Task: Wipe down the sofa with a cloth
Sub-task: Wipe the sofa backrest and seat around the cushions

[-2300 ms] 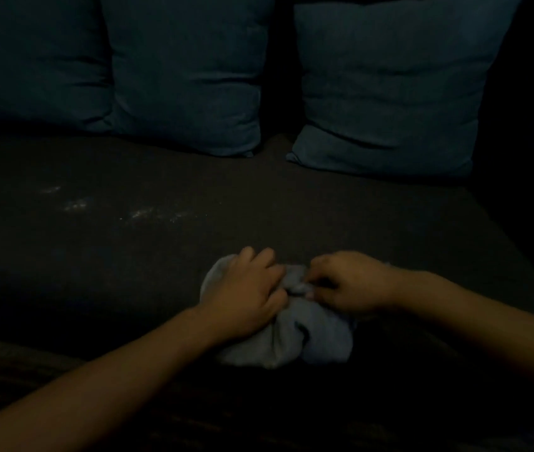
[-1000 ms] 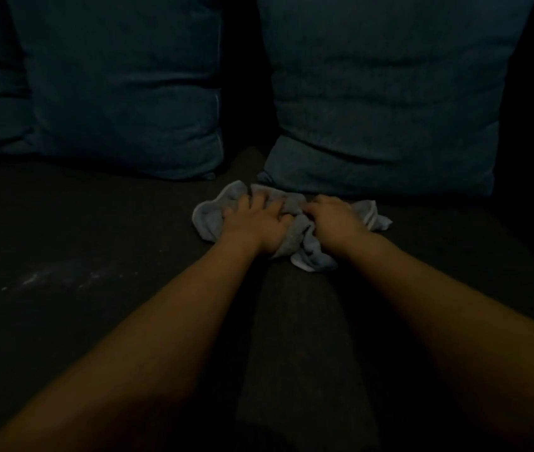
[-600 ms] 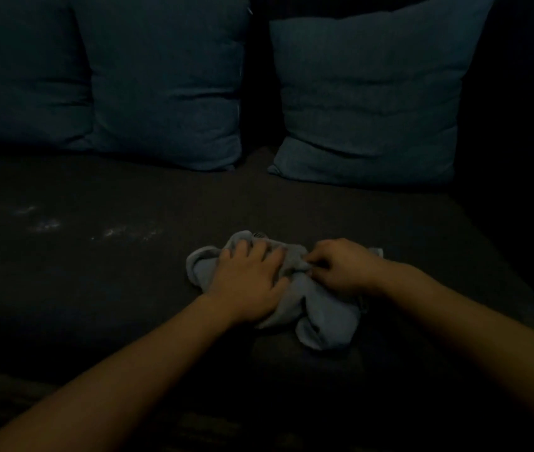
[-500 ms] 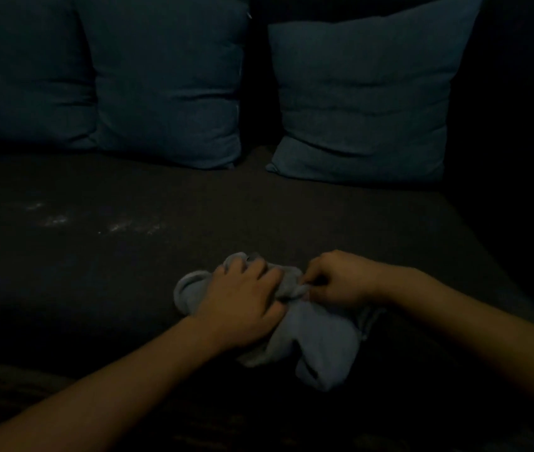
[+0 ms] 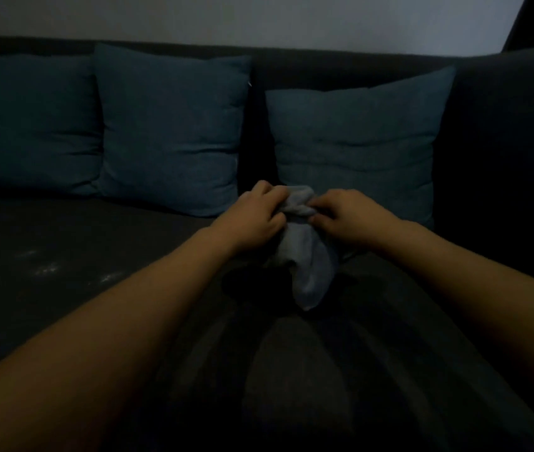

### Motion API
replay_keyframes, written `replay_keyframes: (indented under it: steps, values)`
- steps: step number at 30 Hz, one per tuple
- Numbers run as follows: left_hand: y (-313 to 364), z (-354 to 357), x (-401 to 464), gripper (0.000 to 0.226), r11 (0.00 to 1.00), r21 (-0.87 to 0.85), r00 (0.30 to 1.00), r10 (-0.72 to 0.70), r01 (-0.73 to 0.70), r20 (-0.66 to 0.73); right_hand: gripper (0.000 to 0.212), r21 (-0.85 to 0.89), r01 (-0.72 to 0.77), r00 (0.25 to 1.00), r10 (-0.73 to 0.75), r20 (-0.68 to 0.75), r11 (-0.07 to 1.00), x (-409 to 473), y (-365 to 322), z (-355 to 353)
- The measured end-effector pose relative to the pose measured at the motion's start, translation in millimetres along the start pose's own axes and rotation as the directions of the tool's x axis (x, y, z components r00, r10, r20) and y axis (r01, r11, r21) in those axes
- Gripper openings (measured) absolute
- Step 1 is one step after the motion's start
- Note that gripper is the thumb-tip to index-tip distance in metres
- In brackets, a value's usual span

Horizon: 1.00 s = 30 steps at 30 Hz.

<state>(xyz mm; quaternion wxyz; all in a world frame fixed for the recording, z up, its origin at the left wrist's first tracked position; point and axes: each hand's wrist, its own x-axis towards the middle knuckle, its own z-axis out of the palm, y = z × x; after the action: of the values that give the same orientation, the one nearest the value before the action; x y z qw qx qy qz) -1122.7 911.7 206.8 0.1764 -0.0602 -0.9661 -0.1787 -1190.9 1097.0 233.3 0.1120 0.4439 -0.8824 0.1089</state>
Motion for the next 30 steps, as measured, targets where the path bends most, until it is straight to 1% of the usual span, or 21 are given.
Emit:
replay_keyframes:
  steps: [1,2,4,5,6,8,10,12,14,15,16,17,18,19,20,21,23,24,26,29,30]
  values:
    - [-10.3,6.4,11.9,0.045,0.999,0.047,1.000,-0.004,0.003,0.026,0.032,0.001,-0.014,0.999,0.014,0.034,1.000,7.8,10.4,7.3]
    - [-22.2,16.8,21.4,0.050,0.994,0.100,0.996,-0.050,0.043,0.067,0.035,0.019,-0.034,0.995,0.033,0.093,0.999,14.5,23.2,19.9]
    - [-43.8,42.6,33.9,0.052,0.962,0.203,0.956,-0.222,0.183,0.191,0.039,-0.016,-0.101,0.959,0.101,0.265,0.995,23.8,51.4,59.2]
    - [-48.8,55.9,36.7,0.054,0.942,0.228,0.902,-0.310,0.248,0.300,0.042,-0.066,-0.142,0.923,0.156,0.351,0.988,24.1,63.4,83.4]
    - [-48.9,68.1,39.3,0.060,0.926,0.241,0.827,-0.370,0.291,0.422,0.045,-0.118,-0.185,0.886,0.218,0.409,0.976,22.5,73.4,107.4]
    - [-44.0,85.7,46.1,0.077,0.913,0.277,0.696,-0.407,0.299,0.592,0.049,-0.122,-0.282,0.858,0.307,0.413,0.952,16.3,87.0,148.1]
    - [-45.7,94.8,58.0,0.093,0.893,0.307,0.636,-0.450,0.329,0.627,0.050,-0.068,-0.289,0.884,0.294,0.363,0.955,16.6,97.5,169.3]
    - [-51.2,108.5,66.9,0.114,0.862,0.326,0.588,-0.504,0.388,0.633,0.049,-0.062,-0.259,0.887,0.263,0.379,0.964,19.1,106.3,173.3]
    - [-51.8,120.6,70.9,0.126,0.830,0.331,0.556,-0.550,0.449,0.624,0.050,-0.069,-0.244,0.863,0.249,0.440,0.967,24.3,109.1,168.4]
    - [-49.4,124.0,73.6,0.126,0.812,0.318,0.546,-0.570,0.489,0.614,0.051,-0.083,-0.240,0.831,0.249,0.497,0.967,27.6,106.9,161.2]
    - [-45.6,124.1,76.4,0.120,0.806,0.300,0.552,-0.574,0.510,0.605,0.054,-0.117,-0.223,0.786,0.250,0.565,0.968,31.1,104.2,151.2]
    - [-40.3,121.3,79.0,0.110,0.821,0.294,0.576,-0.558,0.489,0.597,0.056,-0.167,-0.180,0.743,0.245,0.623,0.969,34.9,101.9,136.3]
    - [-33.4,112.8,82.4,0.095,0.847,0.306,0.623,-0.528,0.435,0.577,0.059,-0.209,-0.132,0.714,0.240,0.658,0.969,40.5,99.7,116.7]
    - [-27.2,100.8,86.1,0.075,0.868,0.314,0.669,-0.496,0.384,0.554,0.062,-0.234,-0.109,0.708,0.241,0.664,0.966,47.7,98.6,92.6]
    - [-20.9,85.5,89.7,0.057,0.881,0.298,0.701,-0.474,0.368,0.533,0.065,-0.235,-0.121,0.725,0.248,0.643,0.964,56.3,99.5,66.0]
    - [-14.2,66.6,94.9,0.047,0.878,0.248,0.717,-0.477,0.409,0.508,0.066,-0.224,-0.156,0.758,0.262,0.597,0.962,65.5,102.0,37.1]
    - [0.2,18.1,115.6,0.045,0.821,0.046,0.694,-0.510,0.569,0.508,0.068,-0.188,-0.212,0.830,0.279,0.483,0.959,87.4,115.8,-25.0]
    - [3.6,-0.8,123.4,0.048,0.787,-0.042,0.694,-0.515,0.615,0.503,0.069,-0.178,-0.222,0.854,0.279,0.439,0.959,94.6,121.6,-48.5]
    - [9.7,-43.2,144.2,0.051,0.762,-0.148,0.733,-0.521,0.630,0.439,0.073,-0.167,-0.241,0.866,0.290,0.408,0.956,113.4,133.8,-97.4]
    - [13.1,-97.9,179.2,0.026,0.722,-0.259,0.759,-0.548,0.642,0.352,0.079,-0.168,-0.283,0.861,0.327,0.390,0.944,149.5,151.0,-156.2]
    - [12.3,-111.1,191.1,0.022,0.730,-0.276,0.775,-0.543,0.626,0.322,0.081,-0.183,-0.292,0.857,0.342,0.385,0.939,164.7,156.6,-168.5]
